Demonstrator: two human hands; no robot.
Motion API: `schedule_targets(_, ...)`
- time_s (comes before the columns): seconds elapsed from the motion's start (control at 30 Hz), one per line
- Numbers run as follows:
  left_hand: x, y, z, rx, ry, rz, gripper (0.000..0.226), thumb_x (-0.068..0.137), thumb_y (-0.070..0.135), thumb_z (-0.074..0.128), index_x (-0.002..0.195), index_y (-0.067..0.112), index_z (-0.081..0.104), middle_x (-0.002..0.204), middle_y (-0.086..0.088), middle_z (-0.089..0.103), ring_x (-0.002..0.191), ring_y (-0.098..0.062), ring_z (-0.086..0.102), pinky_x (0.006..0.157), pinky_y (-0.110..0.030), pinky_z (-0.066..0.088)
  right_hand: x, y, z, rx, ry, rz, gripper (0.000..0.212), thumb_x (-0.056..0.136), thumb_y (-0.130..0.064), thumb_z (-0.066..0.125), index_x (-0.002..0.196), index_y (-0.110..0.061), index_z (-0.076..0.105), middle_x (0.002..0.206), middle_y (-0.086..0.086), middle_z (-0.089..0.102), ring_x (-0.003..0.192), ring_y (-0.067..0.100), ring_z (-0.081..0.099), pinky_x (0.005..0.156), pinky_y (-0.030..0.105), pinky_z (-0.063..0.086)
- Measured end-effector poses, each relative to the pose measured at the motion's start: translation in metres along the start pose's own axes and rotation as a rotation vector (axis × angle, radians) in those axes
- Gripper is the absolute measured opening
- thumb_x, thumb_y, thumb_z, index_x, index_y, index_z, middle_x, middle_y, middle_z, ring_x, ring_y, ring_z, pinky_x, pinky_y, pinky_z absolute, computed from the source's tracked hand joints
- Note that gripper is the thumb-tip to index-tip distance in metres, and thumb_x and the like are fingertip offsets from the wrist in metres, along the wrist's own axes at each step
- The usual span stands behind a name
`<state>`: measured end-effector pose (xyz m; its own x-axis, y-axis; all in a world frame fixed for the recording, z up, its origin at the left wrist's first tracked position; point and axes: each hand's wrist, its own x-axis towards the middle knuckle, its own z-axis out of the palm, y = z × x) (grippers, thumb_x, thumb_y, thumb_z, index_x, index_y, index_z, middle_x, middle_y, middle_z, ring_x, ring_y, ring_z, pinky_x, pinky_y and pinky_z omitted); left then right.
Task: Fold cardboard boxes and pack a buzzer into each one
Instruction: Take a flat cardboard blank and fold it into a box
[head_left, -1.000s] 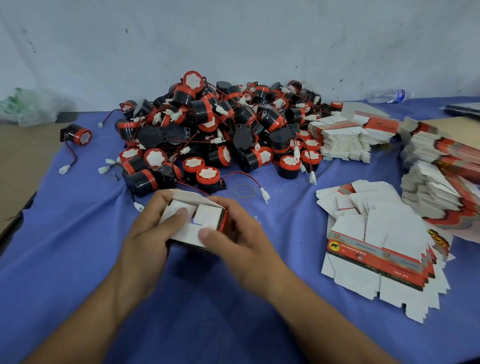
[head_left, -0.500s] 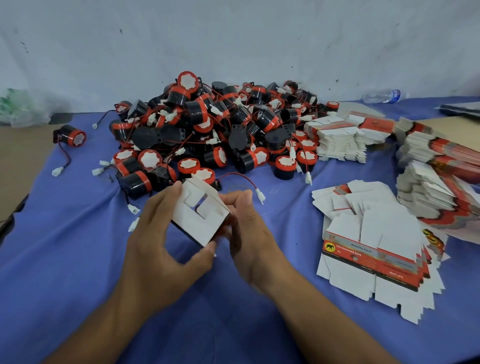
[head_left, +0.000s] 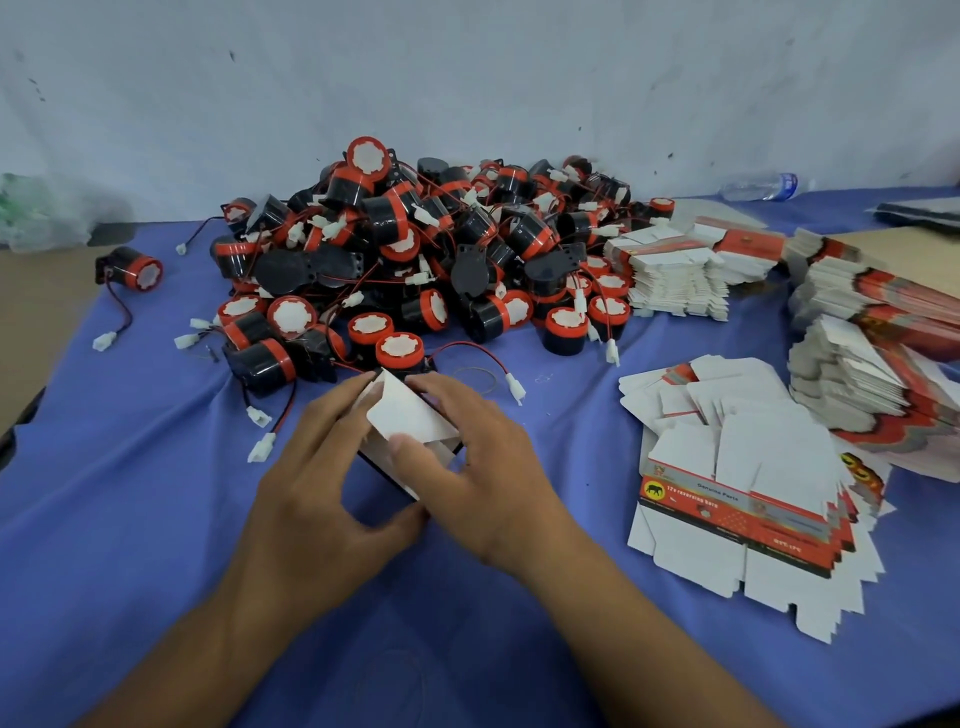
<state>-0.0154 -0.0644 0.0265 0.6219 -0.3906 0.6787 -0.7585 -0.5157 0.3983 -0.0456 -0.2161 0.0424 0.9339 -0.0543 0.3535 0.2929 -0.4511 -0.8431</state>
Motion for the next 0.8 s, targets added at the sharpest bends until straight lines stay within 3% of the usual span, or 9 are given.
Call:
schedule_targets(0.13, 0.002, 0.002, 0.002, 0.062, 0.023, 0.055, 0.068, 0.075, 0.027, 0.070, 0.128, -0.012, 0.054, 0.134, -0.020, 0.053, 0.126, -0.026, 0.051, 0.109, -0.025, 0.039, -0.001, 0.001, -0.001, 0.029, 0.013, -0.009, 0.042, 0.097, -0.030, 0.064, 0.138, -0.024, 0.057, 0.125, -0.011, 0.066, 0.116, 0.006, 0.058, 0.096, 0.031, 0.049)
schedule_targets(0.3, 0.000, 0.007, 0.004, -0.086, 0.041, -0.073, 0.084, 0.063, 0.025, 0.078, 0.137, 0.000, 0.048, 0.140, 0.002, 0.047, 0.131, -0.003, 0.042, 0.107, -0.009, 0.029, -0.002, 0.005, -0.004, 0.000, 0.019, -0.007, 0.043, 0.099, -0.025, 0.060, 0.142, -0.026, 0.052, 0.125, -0.010, 0.067, 0.115, 0.005, 0.059, 0.097, 0.030, 0.049)
schedule_targets(0.43, 0.001, 0.006, 0.005, 0.029, 0.086, 0.083, 0.069, 0.076, 0.030, 0.069, 0.130, -0.009, 0.050, 0.138, -0.016, 0.049, 0.129, -0.022, 0.047, 0.111, -0.025, 0.037, -0.003, 0.007, -0.003, 0.017, 0.048, -0.040, 0.043, 0.101, -0.018, 0.057, 0.144, -0.022, 0.051, 0.125, -0.008, 0.067, 0.115, 0.002, 0.060, 0.097, 0.025, 0.049)
schedule_targets(0.63, 0.000, 0.003, 0.004, 0.089, 0.119, 0.112, 0.074, 0.071, 0.024, 0.079, 0.130, -0.007, 0.048, 0.137, -0.017, 0.049, 0.129, -0.024, 0.048, 0.109, -0.027, 0.040, -0.003, 0.010, 0.006, 0.105, 0.065, -0.022, 0.046, 0.102, -0.014, 0.052, 0.148, -0.019, 0.046, 0.143, -0.009, 0.056, 0.133, -0.002, 0.046, 0.111, 0.028, 0.040)
schedule_targets(0.8, 0.002, 0.002, 0.005, 0.120, 0.122, 0.152, 0.069, 0.078, 0.031, 0.074, 0.127, -0.012, 0.052, 0.135, -0.021, 0.051, 0.127, -0.025, 0.049, 0.113, -0.022, 0.034, -0.003, 0.011, 0.012, 0.141, 0.091, -0.019, 0.049, 0.101, -0.012, 0.052, 0.148, -0.019, 0.046, 0.147, -0.009, 0.049, 0.140, 0.005, 0.041, 0.116, 0.038, 0.036)
